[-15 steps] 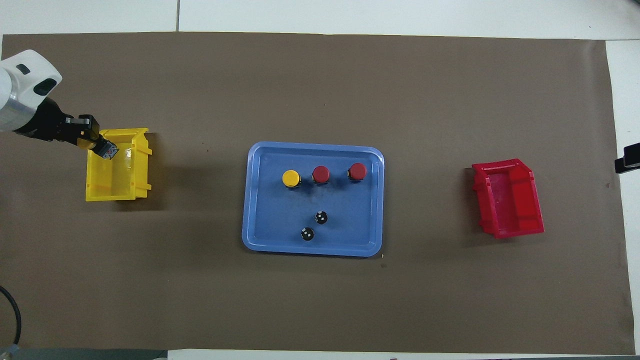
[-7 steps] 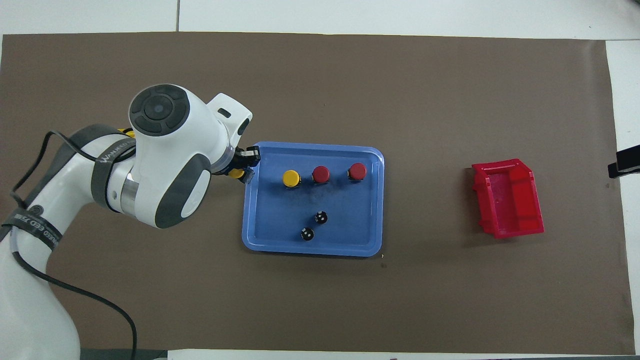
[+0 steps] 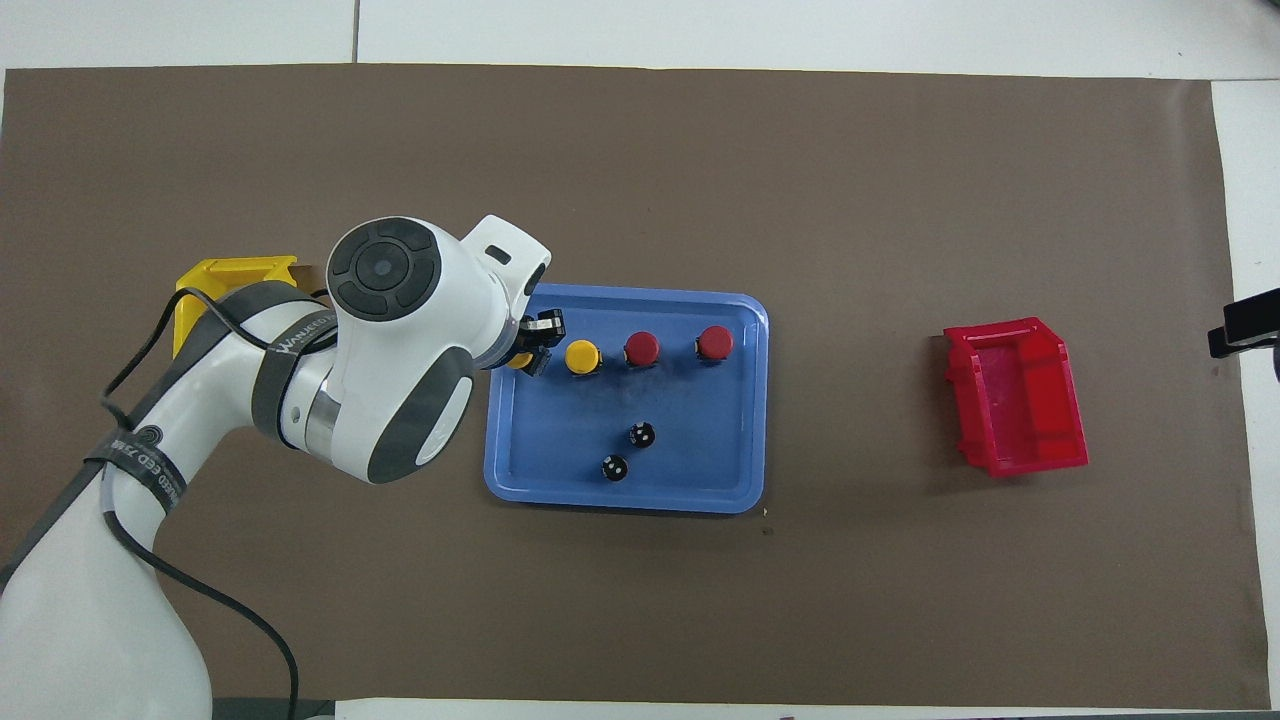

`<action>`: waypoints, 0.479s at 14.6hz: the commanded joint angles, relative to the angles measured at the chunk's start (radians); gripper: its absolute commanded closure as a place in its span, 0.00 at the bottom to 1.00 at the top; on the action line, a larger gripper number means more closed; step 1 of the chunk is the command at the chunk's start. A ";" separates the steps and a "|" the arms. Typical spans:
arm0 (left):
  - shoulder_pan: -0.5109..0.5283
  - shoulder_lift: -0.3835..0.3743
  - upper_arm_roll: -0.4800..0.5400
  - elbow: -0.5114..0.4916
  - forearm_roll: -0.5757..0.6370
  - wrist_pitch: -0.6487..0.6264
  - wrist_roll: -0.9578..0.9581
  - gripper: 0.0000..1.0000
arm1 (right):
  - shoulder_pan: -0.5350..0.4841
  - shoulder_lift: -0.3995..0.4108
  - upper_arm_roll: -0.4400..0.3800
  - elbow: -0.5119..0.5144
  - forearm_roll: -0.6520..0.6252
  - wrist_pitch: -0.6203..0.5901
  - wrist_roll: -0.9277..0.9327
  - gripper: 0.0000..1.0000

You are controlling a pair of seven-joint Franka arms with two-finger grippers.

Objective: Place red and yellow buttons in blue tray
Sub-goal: 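Carry the yellow button with the left gripper into the tray, release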

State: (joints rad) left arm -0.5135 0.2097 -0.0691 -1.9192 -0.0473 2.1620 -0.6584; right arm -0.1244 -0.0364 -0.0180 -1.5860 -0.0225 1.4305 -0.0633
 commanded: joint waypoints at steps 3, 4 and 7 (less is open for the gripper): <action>-0.017 0.008 0.018 -0.049 -0.020 0.064 -0.003 0.98 | -0.009 -0.013 0.006 -0.006 0.010 -0.015 -0.018 0.00; -0.017 0.008 0.018 -0.061 -0.020 0.085 -0.003 0.98 | -0.009 -0.013 0.006 -0.006 0.010 -0.013 -0.018 0.00; -0.017 0.008 0.018 -0.067 -0.020 0.087 -0.001 0.74 | -0.009 -0.013 0.006 -0.008 0.010 -0.015 -0.018 0.00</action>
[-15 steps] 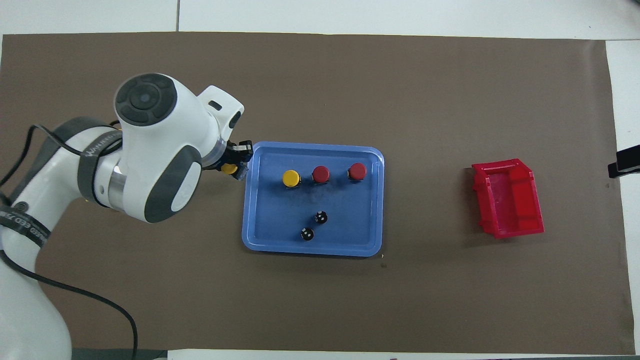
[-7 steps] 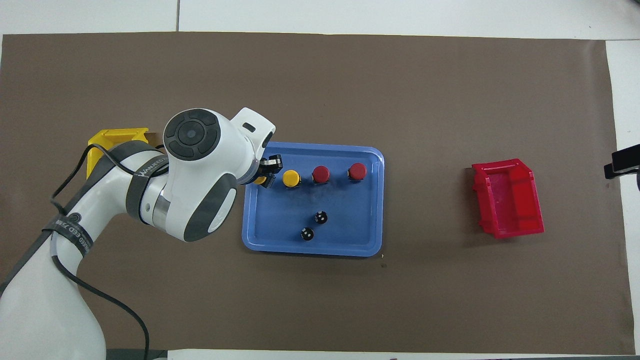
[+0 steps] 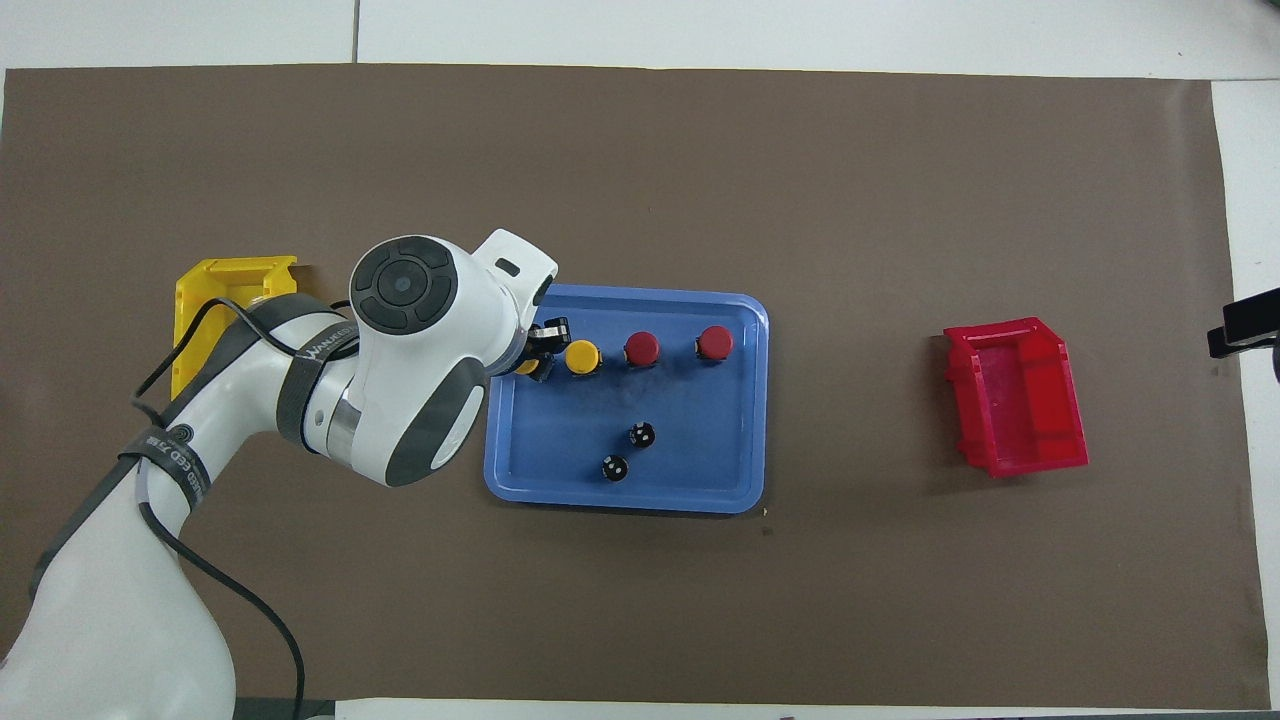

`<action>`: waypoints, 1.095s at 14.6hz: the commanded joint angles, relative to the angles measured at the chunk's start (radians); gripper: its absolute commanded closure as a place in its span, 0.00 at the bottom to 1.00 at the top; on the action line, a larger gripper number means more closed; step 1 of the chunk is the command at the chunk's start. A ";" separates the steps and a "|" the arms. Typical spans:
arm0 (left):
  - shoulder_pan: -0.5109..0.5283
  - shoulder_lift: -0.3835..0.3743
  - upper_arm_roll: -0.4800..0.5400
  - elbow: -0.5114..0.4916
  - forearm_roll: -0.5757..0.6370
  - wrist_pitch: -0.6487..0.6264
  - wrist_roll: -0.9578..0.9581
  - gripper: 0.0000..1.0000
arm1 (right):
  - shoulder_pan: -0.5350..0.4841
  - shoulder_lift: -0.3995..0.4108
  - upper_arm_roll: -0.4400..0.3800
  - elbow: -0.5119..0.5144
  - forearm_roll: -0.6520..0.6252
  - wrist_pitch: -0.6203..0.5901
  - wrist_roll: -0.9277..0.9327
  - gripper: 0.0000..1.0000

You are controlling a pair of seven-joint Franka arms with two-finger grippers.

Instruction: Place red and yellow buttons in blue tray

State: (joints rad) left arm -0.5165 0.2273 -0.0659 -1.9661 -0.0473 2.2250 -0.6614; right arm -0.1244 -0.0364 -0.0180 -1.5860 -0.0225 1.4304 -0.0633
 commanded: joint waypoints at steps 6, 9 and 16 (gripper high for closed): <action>0.001 -0.029 0.020 0.047 -0.013 -0.126 0.073 0.04 | -0.009 -0.013 0.006 -0.006 0.010 -0.014 -0.018 0.00; 0.059 -0.078 0.026 0.151 0.018 -0.356 0.227 0.00 | -0.009 -0.013 0.006 -0.006 0.010 -0.014 -0.018 0.00; 0.255 -0.195 0.028 0.263 0.029 -0.617 0.523 0.00 | -0.009 -0.013 0.006 -0.006 0.010 -0.013 -0.018 0.00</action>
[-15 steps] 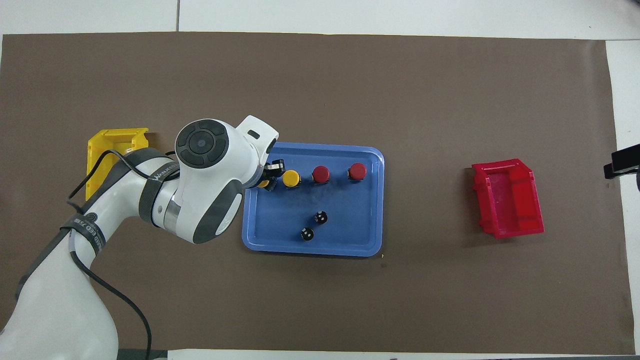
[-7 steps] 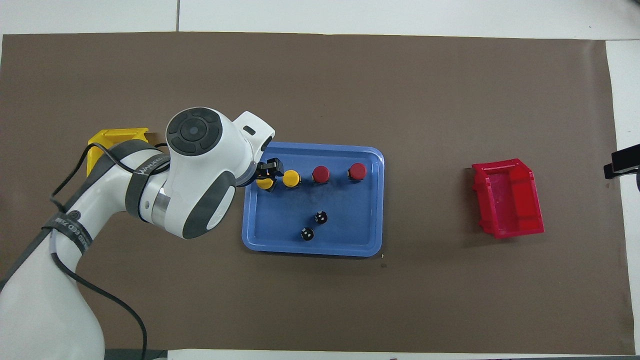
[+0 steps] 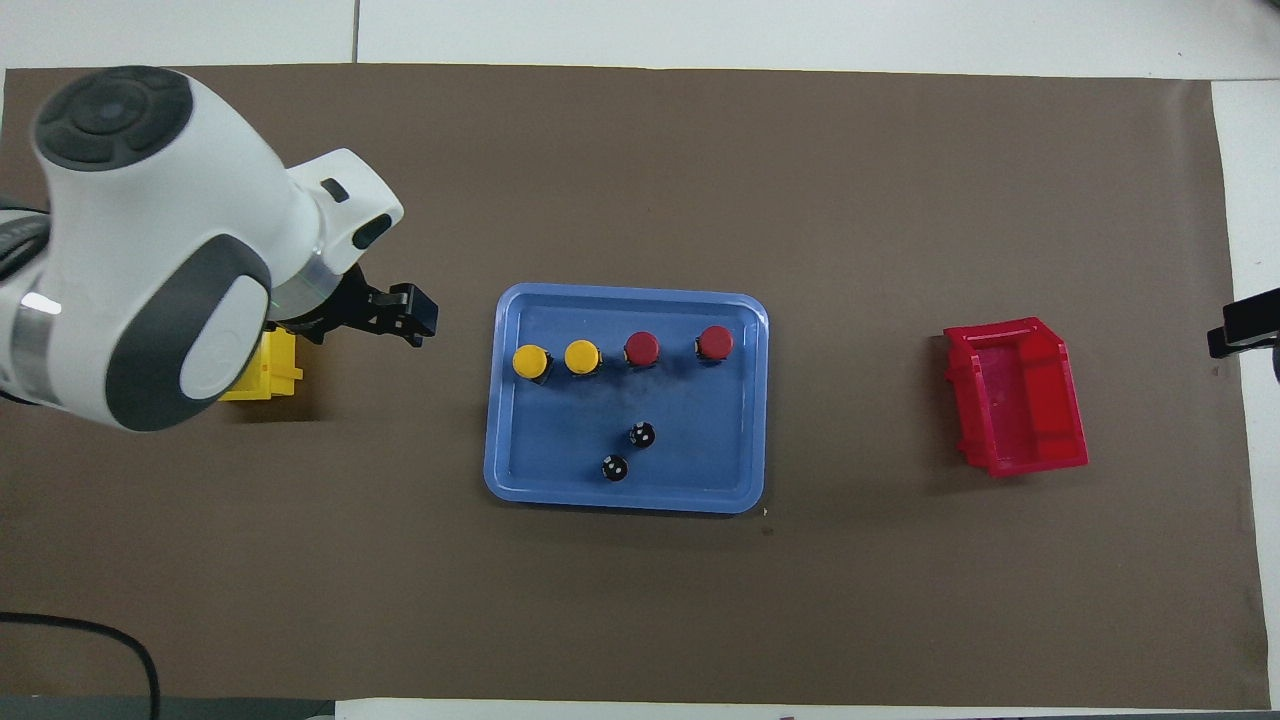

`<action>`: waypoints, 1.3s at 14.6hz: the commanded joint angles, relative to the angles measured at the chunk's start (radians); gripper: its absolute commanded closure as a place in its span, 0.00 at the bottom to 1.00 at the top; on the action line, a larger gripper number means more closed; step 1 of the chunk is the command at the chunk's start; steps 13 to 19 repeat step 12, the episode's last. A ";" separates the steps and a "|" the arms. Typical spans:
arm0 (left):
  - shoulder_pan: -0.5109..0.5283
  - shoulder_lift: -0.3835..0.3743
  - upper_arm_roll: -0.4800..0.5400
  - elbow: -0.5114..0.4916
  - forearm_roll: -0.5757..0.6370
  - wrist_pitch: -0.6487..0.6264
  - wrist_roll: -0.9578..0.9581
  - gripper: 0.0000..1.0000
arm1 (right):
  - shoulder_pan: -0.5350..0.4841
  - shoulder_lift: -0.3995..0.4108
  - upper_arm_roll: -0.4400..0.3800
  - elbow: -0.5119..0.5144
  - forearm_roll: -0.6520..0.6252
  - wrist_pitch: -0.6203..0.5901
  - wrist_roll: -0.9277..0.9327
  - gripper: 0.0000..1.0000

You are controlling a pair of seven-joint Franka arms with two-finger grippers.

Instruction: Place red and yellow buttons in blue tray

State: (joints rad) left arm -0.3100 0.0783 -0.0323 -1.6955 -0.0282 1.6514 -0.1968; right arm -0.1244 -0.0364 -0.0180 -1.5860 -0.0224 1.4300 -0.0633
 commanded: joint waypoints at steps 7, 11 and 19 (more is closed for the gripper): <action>0.239 -0.117 -0.005 -0.006 0.007 -0.146 0.223 0.00 | -0.009 -0.013 0.006 -0.006 0.010 -0.014 -0.018 0.00; 0.270 -0.133 -0.006 -0.001 0.010 -0.163 0.293 0.00 | -0.009 -0.013 0.006 -0.006 0.010 -0.014 -0.018 0.00; 0.270 -0.135 -0.006 -0.001 0.011 -0.162 0.295 0.00 | -0.009 -0.013 0.006 -0.006 0.010 -0.014 -0.018 0.00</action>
